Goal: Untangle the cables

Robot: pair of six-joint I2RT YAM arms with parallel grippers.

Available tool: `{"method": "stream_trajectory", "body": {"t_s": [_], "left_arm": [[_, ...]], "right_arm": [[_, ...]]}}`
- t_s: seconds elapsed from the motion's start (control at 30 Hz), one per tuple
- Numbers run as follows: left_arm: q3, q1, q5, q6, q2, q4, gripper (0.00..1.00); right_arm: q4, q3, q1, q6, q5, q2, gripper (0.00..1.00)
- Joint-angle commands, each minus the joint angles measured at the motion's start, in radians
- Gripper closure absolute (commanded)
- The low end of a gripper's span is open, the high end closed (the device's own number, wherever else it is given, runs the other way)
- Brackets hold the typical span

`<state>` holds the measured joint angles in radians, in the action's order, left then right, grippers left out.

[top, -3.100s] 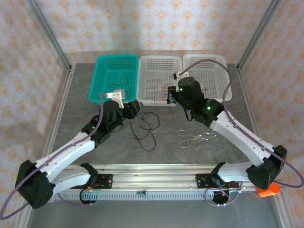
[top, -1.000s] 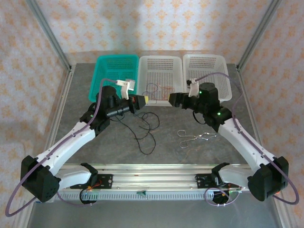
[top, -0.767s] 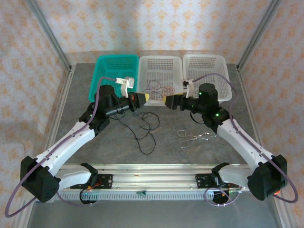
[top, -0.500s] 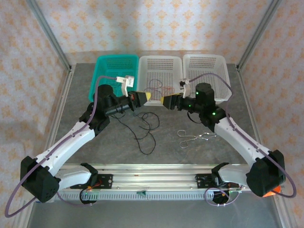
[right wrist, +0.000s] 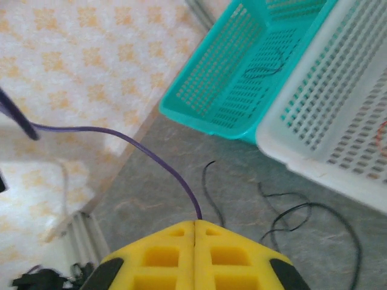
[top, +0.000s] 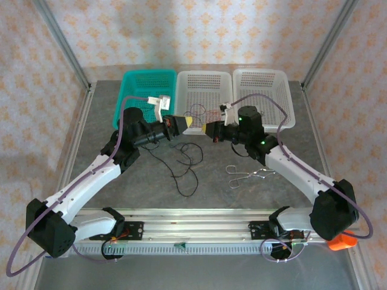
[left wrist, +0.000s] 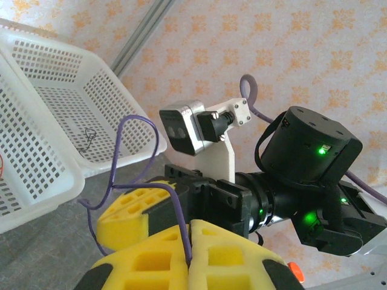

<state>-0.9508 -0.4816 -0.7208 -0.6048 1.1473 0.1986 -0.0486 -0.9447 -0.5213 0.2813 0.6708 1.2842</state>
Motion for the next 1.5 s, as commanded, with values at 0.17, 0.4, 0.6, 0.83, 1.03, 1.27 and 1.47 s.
{"method": "stream_trajectory", "body": {"t_s": [0.17, 0.4, 0.6, 0.83, 1.03, 1.27, 1.47], "left_arm": [[-0.005, 0.032, 0.058, 0.013, -0.065, -0.006, 1.0], [0.0, 0.088, 0.061, 0.012, -0.09, -0.037, 1.0], [-0.014, 0.126, 0.065, 0.011, -0.087, -0.071, 1.0], [-0.072, 0.197, 0.134, 0.013, -0.037, -0.174, 1.0], [-0.169, 0.267, 0.303, 0.068, 0.051, -0.31, 1.0], [-0.261, 0.361, 0.402, 0.085, 0.201, -0.418, 1.0], [-0.305, 0.428, 0.383, 0.108, 0.336, -0.427, 1.0]], "right_arm": [[0.129, -0.038, 0.001, 0.012, -0.385, -0.037, 1.0], [0.228, -0.055, 0.007, 0.057, -0.612, -0.036, 1.0], [0.237, -0.043, 0.012, 0.07, -0.655, -0.06, 1.0], [0.119, -0.015, 0.012, 0.005, -0.457, -0.1, 0.83], [0.044, -0.003, -0.006, -0.054, -0.272, -0.099, 0.67], [0.087, -0.009, -0.059, -0.088, -0.299, -0.091, 0.63], [0.11, 0.01, -0.129, -0.105, -0.342, -0.091, 0.63]]}}
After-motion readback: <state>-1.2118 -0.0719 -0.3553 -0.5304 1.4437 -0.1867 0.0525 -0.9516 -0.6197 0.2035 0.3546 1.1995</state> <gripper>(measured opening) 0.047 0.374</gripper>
